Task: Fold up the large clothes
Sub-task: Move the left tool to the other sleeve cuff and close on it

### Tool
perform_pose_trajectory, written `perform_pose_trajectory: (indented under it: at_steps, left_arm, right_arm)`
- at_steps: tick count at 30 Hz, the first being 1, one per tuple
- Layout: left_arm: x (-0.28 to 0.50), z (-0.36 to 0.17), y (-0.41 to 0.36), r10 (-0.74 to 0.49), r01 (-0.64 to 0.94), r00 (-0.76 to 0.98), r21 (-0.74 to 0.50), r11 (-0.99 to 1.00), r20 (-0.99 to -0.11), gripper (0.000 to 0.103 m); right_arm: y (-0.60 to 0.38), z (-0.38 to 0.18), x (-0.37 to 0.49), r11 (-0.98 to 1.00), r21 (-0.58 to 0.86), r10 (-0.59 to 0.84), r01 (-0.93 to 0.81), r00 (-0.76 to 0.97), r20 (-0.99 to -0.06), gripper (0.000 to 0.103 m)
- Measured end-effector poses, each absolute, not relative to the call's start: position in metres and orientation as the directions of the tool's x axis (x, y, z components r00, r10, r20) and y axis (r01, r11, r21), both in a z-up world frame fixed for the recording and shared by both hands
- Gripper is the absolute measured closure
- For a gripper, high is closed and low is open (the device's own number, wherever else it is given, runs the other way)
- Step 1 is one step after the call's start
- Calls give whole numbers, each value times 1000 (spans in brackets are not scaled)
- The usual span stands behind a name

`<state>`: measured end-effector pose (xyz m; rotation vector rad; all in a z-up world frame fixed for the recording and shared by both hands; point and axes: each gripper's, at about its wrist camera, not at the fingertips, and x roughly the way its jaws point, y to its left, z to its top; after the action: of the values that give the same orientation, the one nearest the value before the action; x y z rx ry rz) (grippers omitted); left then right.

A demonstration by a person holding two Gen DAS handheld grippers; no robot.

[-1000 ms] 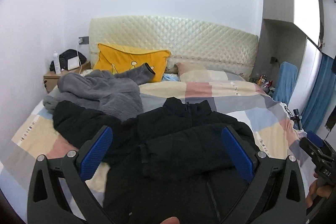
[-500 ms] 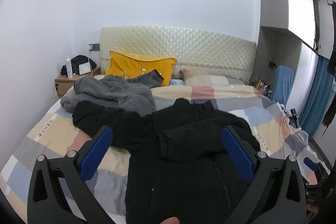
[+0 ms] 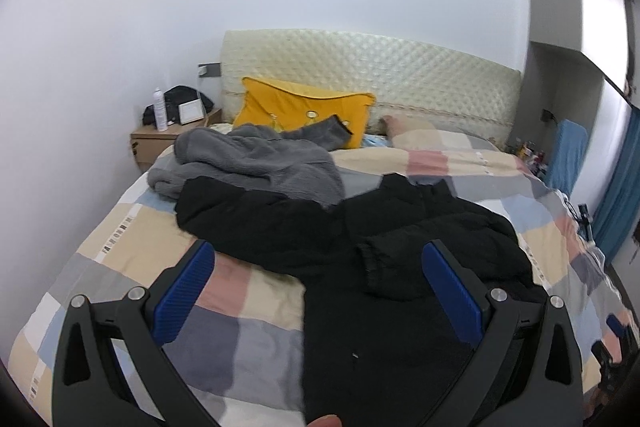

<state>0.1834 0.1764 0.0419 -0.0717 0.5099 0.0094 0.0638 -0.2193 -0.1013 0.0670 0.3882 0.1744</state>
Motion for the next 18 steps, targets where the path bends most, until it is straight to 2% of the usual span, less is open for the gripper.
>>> perform_pose_trajectory:
  at_steps: [8, 14, 18]
  left_arm:
    - [232, 43, 256, 30, -125, 849, -145, 981, -528, 0]
    - [268, 20, 308, 64, -184, 839, -171, 968, -540, 0]
    - [293, -12, 351, 56, -236, 829, -258, 937, -556, 0]
  right_arm:
    - [-226, -103, 67, 985, 122, 160, -124, 921, -355, 6]
    - [-223, -106, 75, 986, 126, 151, -111, 914, -377, 6]
    - [-218, -111, 83, 990, 106, 129, -94, 905, -405, 6]
